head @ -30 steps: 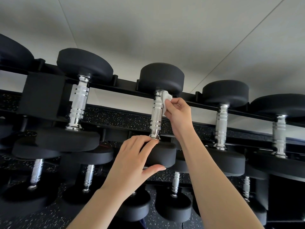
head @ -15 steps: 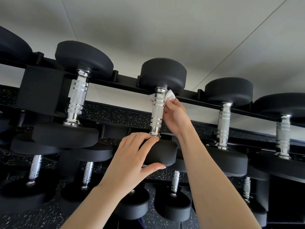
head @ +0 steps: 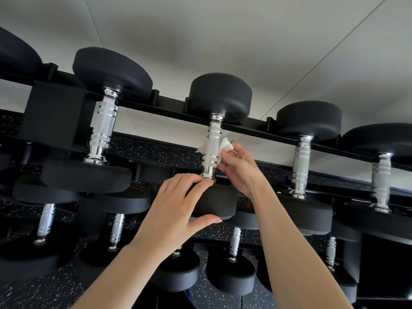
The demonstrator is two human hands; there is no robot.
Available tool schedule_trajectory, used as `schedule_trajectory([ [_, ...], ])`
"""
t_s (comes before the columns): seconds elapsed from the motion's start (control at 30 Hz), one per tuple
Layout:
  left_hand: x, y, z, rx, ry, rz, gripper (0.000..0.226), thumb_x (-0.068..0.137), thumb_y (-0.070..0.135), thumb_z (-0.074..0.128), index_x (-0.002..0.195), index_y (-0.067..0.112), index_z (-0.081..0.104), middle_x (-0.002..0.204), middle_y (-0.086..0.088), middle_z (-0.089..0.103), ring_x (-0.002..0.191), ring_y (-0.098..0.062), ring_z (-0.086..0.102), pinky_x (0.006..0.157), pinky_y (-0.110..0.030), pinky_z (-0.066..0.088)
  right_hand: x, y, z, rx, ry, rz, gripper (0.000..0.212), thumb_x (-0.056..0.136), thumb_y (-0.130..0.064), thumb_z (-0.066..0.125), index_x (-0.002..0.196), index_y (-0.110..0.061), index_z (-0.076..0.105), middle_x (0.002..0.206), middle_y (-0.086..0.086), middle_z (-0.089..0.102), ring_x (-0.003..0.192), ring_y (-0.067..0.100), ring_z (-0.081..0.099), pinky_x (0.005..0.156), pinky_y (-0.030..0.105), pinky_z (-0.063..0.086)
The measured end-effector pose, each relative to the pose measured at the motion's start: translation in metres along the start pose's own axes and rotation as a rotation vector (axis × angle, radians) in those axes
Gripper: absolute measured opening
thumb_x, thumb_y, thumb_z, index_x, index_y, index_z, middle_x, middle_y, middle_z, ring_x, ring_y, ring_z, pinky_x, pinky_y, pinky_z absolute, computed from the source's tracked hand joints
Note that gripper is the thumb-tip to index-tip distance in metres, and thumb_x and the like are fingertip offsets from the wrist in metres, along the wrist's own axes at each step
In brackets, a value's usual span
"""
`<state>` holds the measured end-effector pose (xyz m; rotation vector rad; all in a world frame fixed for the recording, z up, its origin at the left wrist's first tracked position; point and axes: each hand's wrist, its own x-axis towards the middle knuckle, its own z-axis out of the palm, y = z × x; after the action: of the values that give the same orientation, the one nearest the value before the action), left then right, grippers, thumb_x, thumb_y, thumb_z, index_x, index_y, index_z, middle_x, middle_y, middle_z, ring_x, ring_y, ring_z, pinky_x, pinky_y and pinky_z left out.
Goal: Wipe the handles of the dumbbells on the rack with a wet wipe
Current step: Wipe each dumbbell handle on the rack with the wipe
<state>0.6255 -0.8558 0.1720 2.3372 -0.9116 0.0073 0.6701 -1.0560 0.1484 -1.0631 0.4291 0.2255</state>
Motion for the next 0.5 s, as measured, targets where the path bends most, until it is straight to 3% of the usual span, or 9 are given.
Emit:
schedule_trajectory([
  [0.17,-0.001,0.0,0.0,-0.006,-0.009,-0.008,0.059,0.083,0.06,0.05,0.122,0.016,0.054,0.116,0.002,0.051,0.109,-0.018,0.047,0.094,-0.029,0.034,-0.013,0.006,-0.003,-0.143,-0.007,0.055,0.014,0.088,0.003,0.053,0.081,-0.008,0.048,0.091,0.021,0.062,0.089,0.034,0.061,0.088,0.04,0.053],
  [0.33,-0.001,0.0,0.0,-0.015,-0.015,-0.016,0.06,0.082,0.06,0.051,0.122,0.016,0.055,0.115,0.001,0.051,0.108,-0.019,0.048,0.092,-0.031,0.036,-0.024,-0.004,-0.002,-0.333,-0.038,0.096,0.023,0.086,0.007,0.055,0.074,-0.01,0.045,0.072,0.009,0.066,0.068,0.019,0.064,0.069,0.027,0.054],
  [0.5,-0.001,0.0,0.001,-0.021,-0.009,-0.029,0.06,0.081,0.06,0.051,0.122,0.016,0.055,0.116,0.0,0.051,0.109,-0.019,0.047,0.093,-0.032,0.036,-0.034,-0.009,0.003,-0.648,0.02,-0.013,0.024,0.08,0.005,0.066,0.069,-0.014,0.056,0.072,0.008,0.07,0.066,0.018,0.065,0.067,0.023,0.051],
])
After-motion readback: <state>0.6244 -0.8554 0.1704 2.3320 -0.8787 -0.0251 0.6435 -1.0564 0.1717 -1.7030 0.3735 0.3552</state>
